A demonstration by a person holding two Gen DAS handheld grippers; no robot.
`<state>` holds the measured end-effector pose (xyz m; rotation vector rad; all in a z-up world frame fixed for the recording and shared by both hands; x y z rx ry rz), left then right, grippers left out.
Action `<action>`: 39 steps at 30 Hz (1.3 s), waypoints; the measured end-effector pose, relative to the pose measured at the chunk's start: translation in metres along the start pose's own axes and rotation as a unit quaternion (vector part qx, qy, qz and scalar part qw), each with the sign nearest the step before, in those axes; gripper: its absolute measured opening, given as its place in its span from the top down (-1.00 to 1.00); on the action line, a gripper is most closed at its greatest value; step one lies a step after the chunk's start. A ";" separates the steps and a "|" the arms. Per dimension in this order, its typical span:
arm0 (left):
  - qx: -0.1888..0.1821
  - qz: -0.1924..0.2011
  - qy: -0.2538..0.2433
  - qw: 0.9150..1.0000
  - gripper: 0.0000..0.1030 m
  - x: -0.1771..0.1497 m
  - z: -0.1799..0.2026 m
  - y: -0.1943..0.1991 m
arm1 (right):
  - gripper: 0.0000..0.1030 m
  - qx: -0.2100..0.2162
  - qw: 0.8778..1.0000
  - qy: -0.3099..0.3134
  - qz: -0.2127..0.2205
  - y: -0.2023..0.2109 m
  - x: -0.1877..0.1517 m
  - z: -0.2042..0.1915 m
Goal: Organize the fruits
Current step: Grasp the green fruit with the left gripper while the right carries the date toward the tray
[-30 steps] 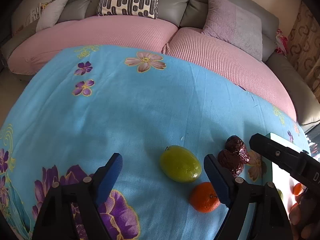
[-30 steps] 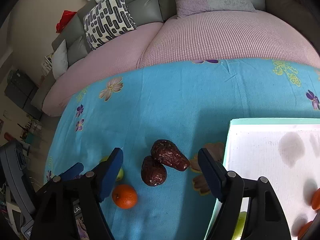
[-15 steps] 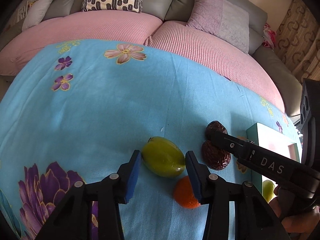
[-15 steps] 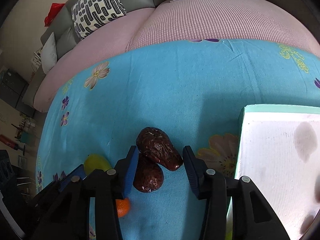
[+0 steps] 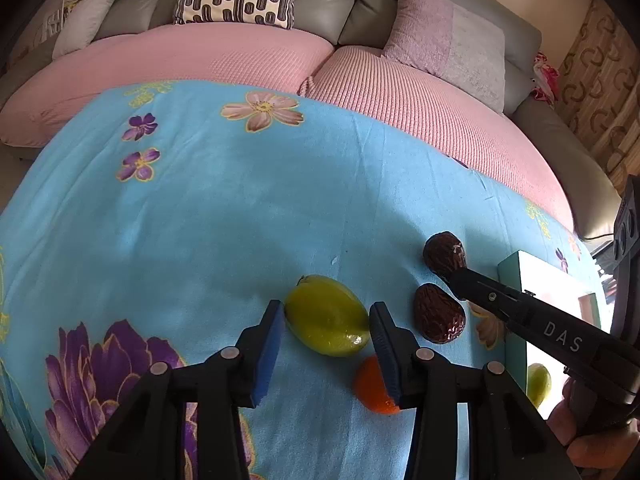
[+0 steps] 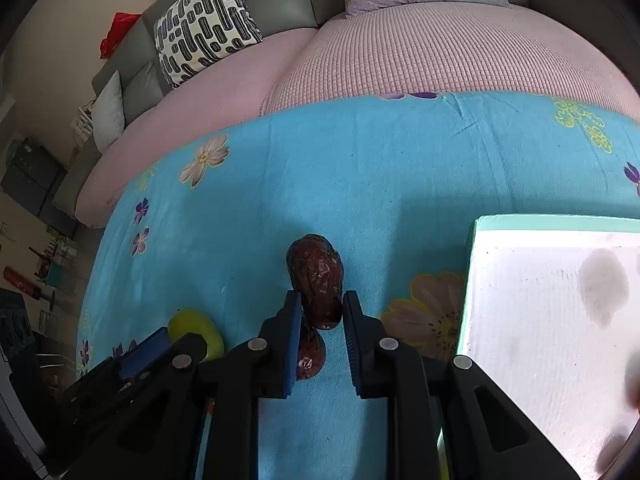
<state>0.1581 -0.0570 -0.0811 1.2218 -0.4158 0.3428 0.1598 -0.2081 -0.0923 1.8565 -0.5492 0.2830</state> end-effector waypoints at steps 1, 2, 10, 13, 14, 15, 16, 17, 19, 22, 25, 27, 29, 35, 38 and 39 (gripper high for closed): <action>0.000 0.001 0.001 1.000 0.11 0.001 -0.001 0.001 | 0.58 0.000 1.000 0.001 0.002 0.002 -0.001 0.000; 0.001 0.003 0.003 1.000 0.11 0.001 -0.002 0.001 | 0.59 0.000 1.000 0.001 0.004 0.004 -0.001 0.000; 0.000 0.012 0.013 1.000 0.15 0.004 -0.005 0.008 | 0.61 0.009 0.999 -0.001 0.052 0.049 -0.008 0.004; -0.002 0.026 0.015 1.000 0.15 0.007 -0.005 0.018 | 0.61 0.015 0.997 -0.007 0.072 0.066 -0.013 0.008; 0.000 0.032 0.013 0.999 0.15 0.008 -0.005 0.022 | 0.61 0.016 0.997 -0.008 0.078 0.070 -0.014 0.009; 0.002 0.037 0.011 0.999 0.15 0.009 -0.004 0.026 | 0.61 0.016 0.996 -0.009 0.083 0.074 -0.013 0.010; 0.005 0.041 0.008 0.999 0.15 0.008 -0.004 0.029 | 0.61 0.018 0.996 -0.009 0.088 0.077 -0.012 0.011; 0.008 0.044 0.004 0.999 0.15 0.008 -0.004 0.031 | 0.61 0.020 0.995 -0.010 0.094 0.080 -0.010 0.012; 0.014 0.048 -0.001 0.999 0.15 0.006 -0.004 0.033 | 0.61 0.024 0.995 -0.008 0.098 0.083 -0.007 0.014; 0.027 0.051 0.001 0.998 0.15 0.008 -0.005 0.031 | 0.61 0.034 0.994 -0.003 0.105 0.086 -0.001 0.017; 0.027 0.057 0.016 0.998 0.15 0.018 -0.002 0.027 | 0.61 0.044 0.993 -0.003 0.105 0.087 0.004 0.020; 0.018 0.055 0.020 0.998 0.15 0.021 0.007 0.025 | 0.61 0.041 0.994 -0.005 0.104 0.092 0.004 0.024; 0.003 0.052 0.010 0.999 0.15 0.020 0.021 0.026 | 0.61 0.036 0.994 -0.020 0.104 0.101 0.001 0.032; -0.038 0.058 -0.035 0.997 0.15 -0.001 0.070 0.053 | 0.61 -0.002 0.985 -0.051 0.166 0.167 -0.008 0.058; -0.050 0.049 -0.070 0.995 0.15 -0.017 0.101 0.058 | 0.61 -0.029 0.977 -0.071 0.200 0.200 -0.019 0.081; -0.057 0.044 -0.078 0.994 0.15 -0.023 0.110 0.058 | 0.61 -0.040 0.975 -0.079 0.205 0.207 -0.024 0.090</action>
Point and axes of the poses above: each gripper's, at about its wrist camera, not at the fingertips, and y roughly against the way its jaws point, z to its right, x to its top, the point moved 8 cm from there along -y, roughly the way its jaws point, and after that the axes turned 3 degrees about y, right-handed, at the moved point
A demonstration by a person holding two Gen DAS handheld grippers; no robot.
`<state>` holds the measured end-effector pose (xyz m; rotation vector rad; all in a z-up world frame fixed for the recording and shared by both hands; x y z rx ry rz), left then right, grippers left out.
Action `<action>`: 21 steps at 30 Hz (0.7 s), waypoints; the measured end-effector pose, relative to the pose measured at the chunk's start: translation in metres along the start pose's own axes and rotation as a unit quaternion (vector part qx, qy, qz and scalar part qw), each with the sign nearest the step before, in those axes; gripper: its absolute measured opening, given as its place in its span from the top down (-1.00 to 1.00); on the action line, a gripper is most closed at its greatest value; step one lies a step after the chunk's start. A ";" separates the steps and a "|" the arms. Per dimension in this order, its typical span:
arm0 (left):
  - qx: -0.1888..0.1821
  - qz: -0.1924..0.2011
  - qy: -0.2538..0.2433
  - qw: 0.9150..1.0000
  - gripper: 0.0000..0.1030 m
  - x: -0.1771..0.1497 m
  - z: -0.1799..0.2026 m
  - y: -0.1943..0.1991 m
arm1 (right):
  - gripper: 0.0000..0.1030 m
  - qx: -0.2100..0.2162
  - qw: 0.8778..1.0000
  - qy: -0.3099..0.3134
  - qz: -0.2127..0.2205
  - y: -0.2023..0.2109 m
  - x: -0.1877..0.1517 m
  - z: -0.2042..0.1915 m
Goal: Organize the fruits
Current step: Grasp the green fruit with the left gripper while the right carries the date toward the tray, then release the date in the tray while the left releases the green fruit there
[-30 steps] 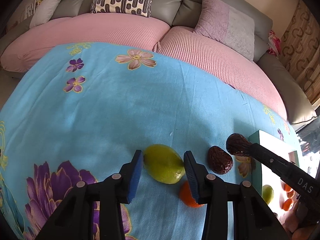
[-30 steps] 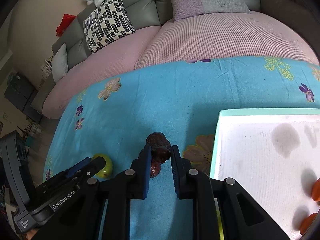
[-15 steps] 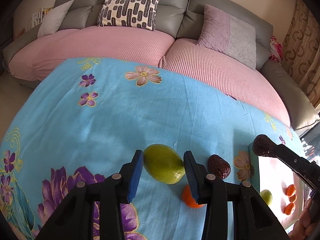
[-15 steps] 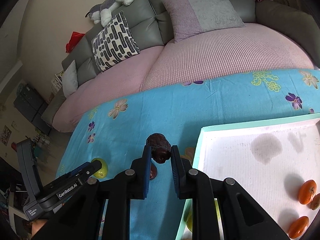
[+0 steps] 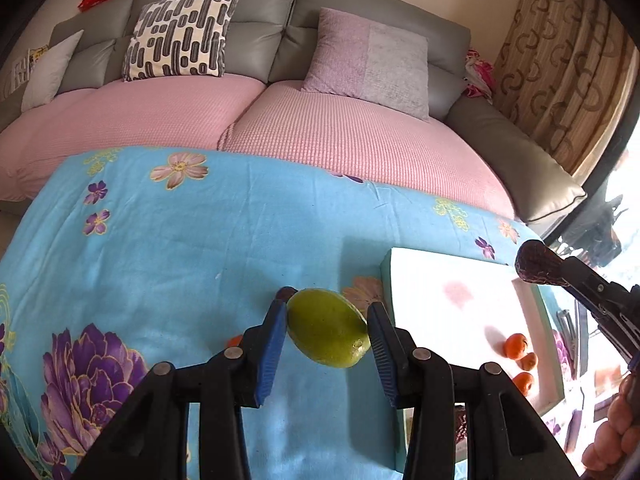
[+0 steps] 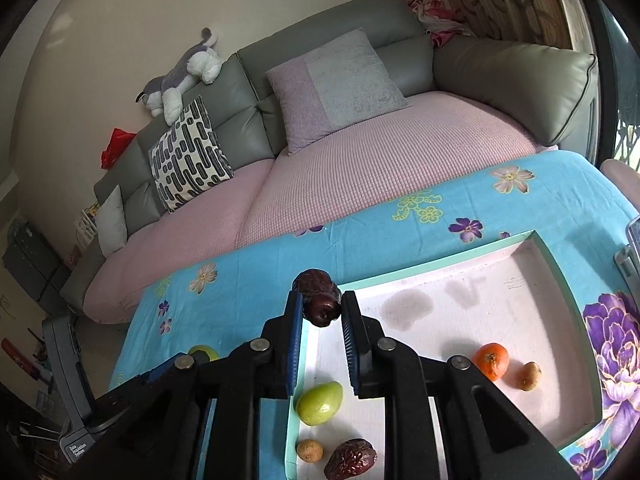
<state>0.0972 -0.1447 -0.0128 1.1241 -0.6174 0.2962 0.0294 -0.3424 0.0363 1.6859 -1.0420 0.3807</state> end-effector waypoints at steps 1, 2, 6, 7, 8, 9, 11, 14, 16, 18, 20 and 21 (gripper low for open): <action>-0.005 -0.006 -0.007 1.000 0.15 -0.004 0.009 -0.002 | 0.61 -0.008 1.000 -0.006 0.003 0.005 -0.001 0.010; -0.008 -0.011 -0.015 1.000 0.15 -0.007 0.019 -0.005 | 0.61 -0.015 1.000 -0.012 0.006 0.008 -0.001 0.021; -0.009 -0.023 -0.057 0.998 0.15 -0.015 0.054 -0.018 | 0.61 -0.047 0.998 -0.027 0.013 0.010 0.000 0.062; -0.008 -0.027 -0.065 0.998 0.15 -0.016 0.062 -0.022 | 0.61 -0.056 0.998 -0.028 0.013 0.009 0.000 0.071; -0.007 -0.031 -0.071 0.997 0.15 -0.017 0.069 -0.027 | 0.61 -0.063 0.998 -0.029 0.013 0.008 0.001 0.081; -0.006 -0.036 -0.076 0.996 0.15 -0.018 0.076 -0.032 | 0.61 -0.066 0.997 -0.033 0.011 0.006 0.000 0.088; -0.003 -0.041 -0.087 0.995 0.15 -0.017 0.087 -0.041 | 0.61 -0.067 0.997 -0.048 0.002 -0.001 -0.003 0.102; 0.003 -0.043 -0.102 0.994 0.15 -0.014 0.103 -0.054 | 0.61 -0.060 0.995 -0.074 -0.006 -0.013 -0.007 0.115; 0.007 -0.046 -0.104 0.993 0.14 -0.014 0.111 -0.062 | 0.61 -0.059 0.995 -0.075 -0.007 -0.021 -0.008 0.117; 0.008 -0.046 -0.099 0.994 0.14 -0.014 0.116 -0.070 | 0.61 -0.062 0.996 -0.068 -0.007 -0.028 -0.010 0.120; 0.013 -0.044 -0.095 0.994 0.14 -0.015 0.119 -0.077 | 0.61 -0.064 0.995 -0.071 -0.011 -0.033 -0.014 0.125; 0.016 -0.045 -0.094 0.994 0.14 -0.017 0.119 -0.081 | 0.61 -0.063 0.995 -0.076 -0.014 -0.037 -0.016 0.127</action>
Point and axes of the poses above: each gripper's, at about its wrist camera, not at the fingertips, and y roughly against the way its jaws point, z to its right, x to its top, the point moved 8 cm from there along -y, roughly the way its jaws point, and after that the axes turned 3 degrees about y, right-handed, at the moved point
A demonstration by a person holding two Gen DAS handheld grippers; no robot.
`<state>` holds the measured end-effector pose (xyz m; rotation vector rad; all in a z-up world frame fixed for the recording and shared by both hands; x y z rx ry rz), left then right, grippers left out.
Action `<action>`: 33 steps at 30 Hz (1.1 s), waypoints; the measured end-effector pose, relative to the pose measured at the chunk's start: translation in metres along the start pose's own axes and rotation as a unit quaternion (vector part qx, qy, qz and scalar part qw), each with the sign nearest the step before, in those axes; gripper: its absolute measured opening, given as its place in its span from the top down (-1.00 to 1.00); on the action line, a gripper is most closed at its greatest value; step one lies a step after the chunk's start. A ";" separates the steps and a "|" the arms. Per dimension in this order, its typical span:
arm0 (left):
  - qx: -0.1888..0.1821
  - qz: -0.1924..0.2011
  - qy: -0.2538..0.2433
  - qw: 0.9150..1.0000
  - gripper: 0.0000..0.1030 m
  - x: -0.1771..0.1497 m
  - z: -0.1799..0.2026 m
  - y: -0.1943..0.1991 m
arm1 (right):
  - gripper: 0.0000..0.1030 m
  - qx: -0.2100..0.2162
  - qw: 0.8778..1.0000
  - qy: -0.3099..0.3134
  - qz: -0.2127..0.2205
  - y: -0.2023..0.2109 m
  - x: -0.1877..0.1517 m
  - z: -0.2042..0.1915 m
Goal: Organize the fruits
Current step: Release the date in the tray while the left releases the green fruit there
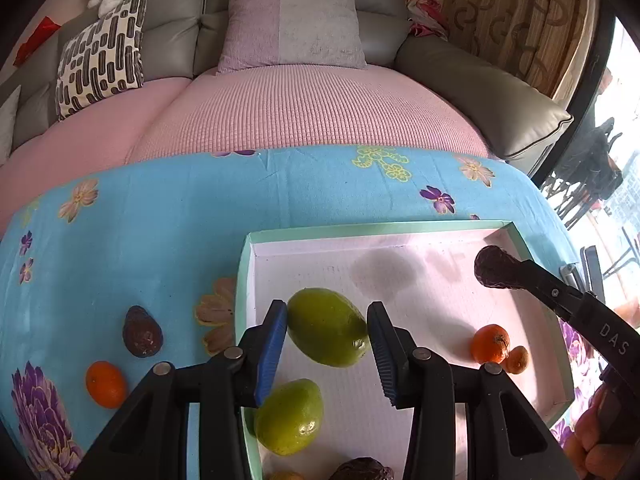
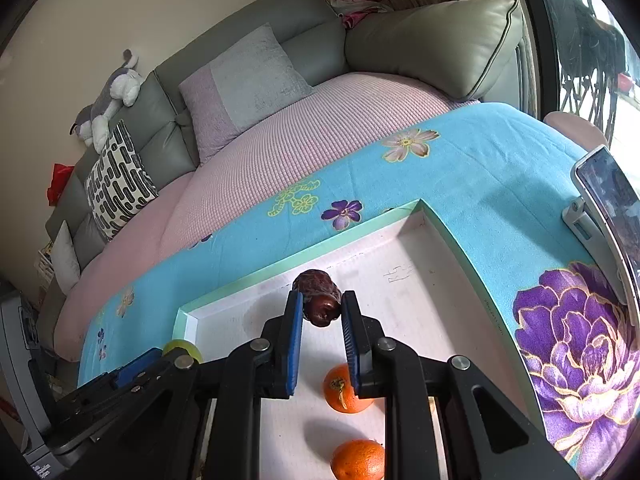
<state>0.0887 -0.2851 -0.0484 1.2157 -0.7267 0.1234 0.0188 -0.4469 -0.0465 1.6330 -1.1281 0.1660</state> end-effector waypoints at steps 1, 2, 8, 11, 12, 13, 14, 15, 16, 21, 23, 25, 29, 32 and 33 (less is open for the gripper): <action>0.001 -0.002 0.002 1.000 0.14 -0.002 0.000 -0.003 | 0.61 0.000 1.000 -0.004 -0.006 -0.005 -0.002 0.002; 0.001 -0.004 0.005 1.000 0.14 -0.005 0.000 -0.006 | 0.61 -0.001 1.000 -0.004 -0.012 -0.009 -0.005 0.004; 0.001 -0.001 0.002 1.000 0.14 -0.018 -0.004 -0.014 | 0.61 -0.011 0.999 -0.005 -0.032 -0.021 -0.017 0.012; 0.002 0.003 -0.019 1.000 0.14 -0.018 -0.001 -0.014 | 0.61 -0.029 0.999 0.012 -0.033 -0.021 -0.016 0.009; 0.001 0.003 -0.021 1.000 0.14 -0.018 -0.001 -0.013 | 0.61 -0.034 0.999 0.015 -0.035 -0.021 -0.017 0.008; 0.000 0.002 -0.024 1.000 0.14 -0.019 -0.001 -0.012 | 0.60 -0.038 0.998 0.019 -0.041 -0.022 -0.018 0.007; -0.002 0.000 -0.026 1.000 0.14 -0.019 -0.001 -0.011 | 0.60 -0.044 0.998 0.024 -0.047 -0.023 -0.020 0.006; -0.004 -0.002 -0.027 1.000 0.14 -0.019 -0.002 -0.011 | 0.60 -0.052 0.997 0.029 -0.053 -0.023 -0.022 0.005; -0.006 -0.004 -0.028 1.000 0.14 -0.020 -0.002 -0.010 | 0.60 -0.061 0.996 0.036 -0.059 -0.024 -0.023 0.004; -0.009 -0.015 -0.038 0.999 0.14 -0.022 -0.002 -0.009 | 0.59 -0.085 0.992 0.052 -0.077 -0.027 -0.027 0.000; -0.012 -0.017 -0.043 0.999 0.14 -0.023 -0.002 -0.008 | 0.59 -0.096 0.990 0.060 -0.080 -0.026 -0.028 -0.001; -0.018 -0.023 -0.040 0.999 0.14 -0.024 -0.003 -0.008 | 0.59 -0.104 0.989 0.063 -0.082 -0.024 -0.030 0.000; -0.022 -0.028 -0.037 0.999 0.12 -0.024 -0.005 -0.007 | 0.59 -0.115 0.987 0.072 -0.090 -0.023 -0.032 -0.001; -0.025 -0.031 -0.035 0.999 0.00 -0.024 -0.005 -0.002 | 0.22 -0.115 0.987 0.056 -0.098 -0.020 -0.035 0.001; -0.023 -0.031 -0.035 0.999 -0.07 -0.023 -0.005 0.001 | 0.05 -0.116 0.987 0.052 -0.100 -0.018 -0.036 0.001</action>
Point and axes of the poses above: each gripper's, at about its wrist camera, not at the fingertips, and y roughly against the way its jaws point, z to its right, x to its top, the point moved 8 cm from there along -y, roughly the way its jaws point, and after that the axes turned 3 degrees about y, right-handed, at the moved point
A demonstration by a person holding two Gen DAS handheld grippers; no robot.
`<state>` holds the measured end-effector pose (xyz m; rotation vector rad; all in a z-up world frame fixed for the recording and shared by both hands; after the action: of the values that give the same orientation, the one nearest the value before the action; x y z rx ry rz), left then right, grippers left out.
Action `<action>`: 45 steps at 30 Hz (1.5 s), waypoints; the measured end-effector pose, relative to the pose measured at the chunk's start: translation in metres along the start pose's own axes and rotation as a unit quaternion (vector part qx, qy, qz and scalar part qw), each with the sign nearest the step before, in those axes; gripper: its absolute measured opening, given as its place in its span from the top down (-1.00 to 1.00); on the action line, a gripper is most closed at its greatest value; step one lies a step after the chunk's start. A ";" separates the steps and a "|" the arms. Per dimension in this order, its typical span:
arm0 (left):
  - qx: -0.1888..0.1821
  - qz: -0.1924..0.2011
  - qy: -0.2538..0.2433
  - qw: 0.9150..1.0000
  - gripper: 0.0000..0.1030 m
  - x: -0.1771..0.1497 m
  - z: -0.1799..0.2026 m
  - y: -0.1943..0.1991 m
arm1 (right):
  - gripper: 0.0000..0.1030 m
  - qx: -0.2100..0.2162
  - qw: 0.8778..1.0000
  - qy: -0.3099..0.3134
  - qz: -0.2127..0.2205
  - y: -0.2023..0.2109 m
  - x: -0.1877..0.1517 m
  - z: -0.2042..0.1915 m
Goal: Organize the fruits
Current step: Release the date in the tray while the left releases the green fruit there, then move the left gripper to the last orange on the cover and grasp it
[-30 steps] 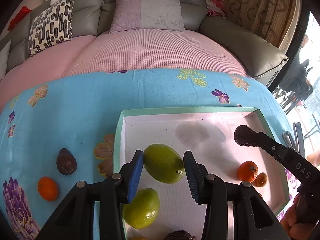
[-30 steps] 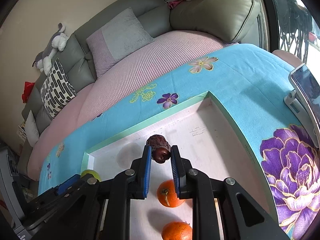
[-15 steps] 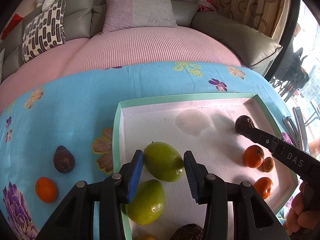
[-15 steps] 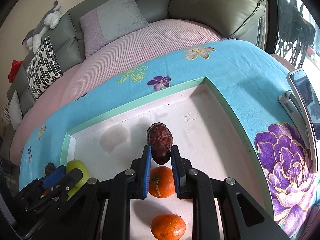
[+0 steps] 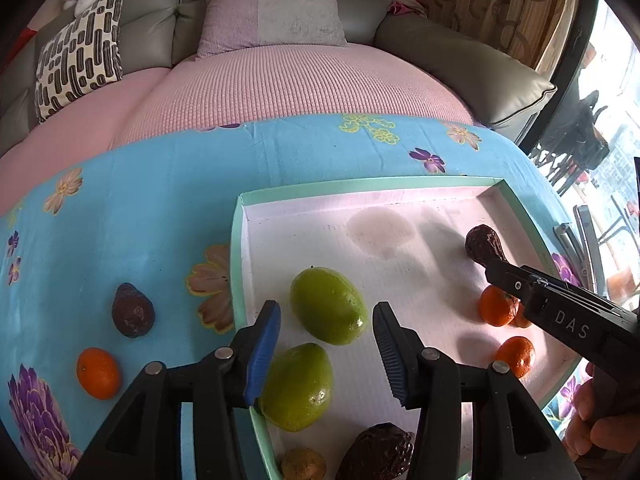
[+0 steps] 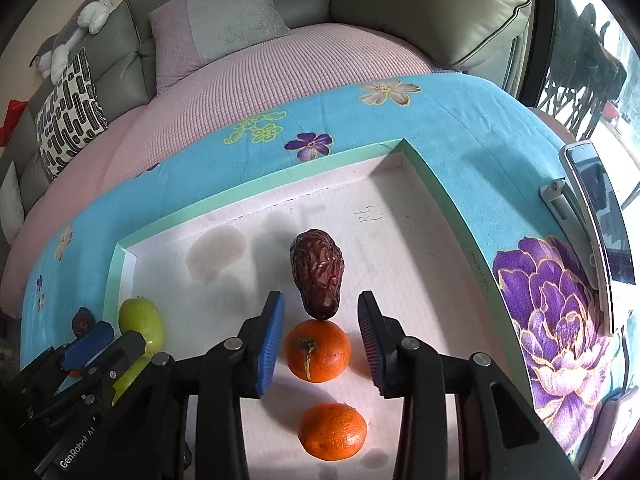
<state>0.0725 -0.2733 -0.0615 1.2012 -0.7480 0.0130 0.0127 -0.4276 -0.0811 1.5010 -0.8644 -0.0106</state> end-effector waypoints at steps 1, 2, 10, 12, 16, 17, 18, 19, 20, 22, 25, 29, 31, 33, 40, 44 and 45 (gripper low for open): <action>0.002 0.001 0.001 1.000 -0.10 0.000 -0.001 0.004 | 0.04 0.000 1.000 0.001 0.000 0.003 -0.001 0.000; 0.004 0.003 0.001 1.000 -0.10 0.001 -0.001 0.008 | 0.04 -0.002 1.000 0.005 0.002 0.005 -0.001 -0.001; 0.051 -0.001 0.045 0.998 -0.35 -0.004 -0.040 0.032 | -0.51 0.000 1.000 0.016 -0.004 0.023 -0.010 -0.010; 0.069 0.000 0.065 0.995 -0.49 -0.005 -0.058 0.036 | -0.66 0.003 1.000 0.024 -0.001 0.027 -0.011 -0.015; 0.107 0.002 0.093 0.990 -0.94 -0.012 -0.095 0.044 | -0.72 0.007 0.999 0.044 0.010 0.031 -0.011 -0.025; 0.116 0.004 0.097 0.988 -0.96 -0.015 -0.103 0.047 | -0.72 0.009 0.999 0.049 0.012 0.032 -0.012 -0.028; 0.126 0.006 0.102 0.987 -0.97 -0.017 -0.110 0.050 | -0.72 0.011 0.998 0.053 0.016 0.033 -0.012 -0.032; 0.134 0.007 0.108 0.985 -0.98 -0.020 -0.118 0.053 | -0.72 0.015 0.998 0.058 0.021 0.035 -0.011 -0.036; 0.141 0.009 0.115 0.983 -0.98 -0.022 -0.125 0.056 | -0.72 0.022 0.997 0.062 0.027 0.037 -0.011 -0.041; 0.147 0.014 0.130 0.980 -0.98 -0.024 -0.136 0.062 | -0.73 0.036 0.996 0.069 0.038 0.039 -0.009 -0.052; 0.148 0.028 0.144 0.978 -0.99 -0.023 -0.146 0.072 | -0.73 0.056 0.994 0.078 0.045 0.041 -0.009 -0.070; 0.153 0.041 0.147 0.976 -0.99 -0.020 -0.155 0.082 | -0.73 0.085 0.991 0.090 0.055 0.043 -0.011 -0.092; 0.154 0.046 0.151 0.975 -0.99 -0.019 -0.159 0.087 | -0.73 0.088 0.990 0.100 0.055 0.042 -0.013 -0.102; 0.156 0.048 0.155 0.974 -0.99 -0.018 -0.163 0.088 | -0.73 0.086 0.988 0.115 0.055 0.041 -0.016 -0.109; 0.168 0.062 0.175 0.968 -1.00 -0.017 -0.182 0.100 | -0.73 0.091 0.984 0.140 0.057 0.041 -0.024 -0.125; 0.164 0.066 0.194 0.965 -1.00 -0.020 -0.195 0.104 | -0.73 0.117 0.981 0.145 0.053 0.043 -0.029 -0.134; 0.163 0.067 0.198 0.964 -1.00 -0.020 -0.198 0.105 | -0.73 0.122 0.981 0.144 0.052 0.044 -0.030 -0.137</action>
<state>0.1187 -0.0580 -0.0153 1.4002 -0.4807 0.4934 0.0379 -0.2899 -0.0363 1.6335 -0.7270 0.3943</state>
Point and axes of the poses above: each gripper's, at about its wrist camera, not at the fingertips, and y roughly against the way its jaws point, z to its right, x to its top, the point moved 8 cm from there along -y, roughly the way its jaws point, and after that the axes turned 3 degrees about y, right-handed, at the moved point
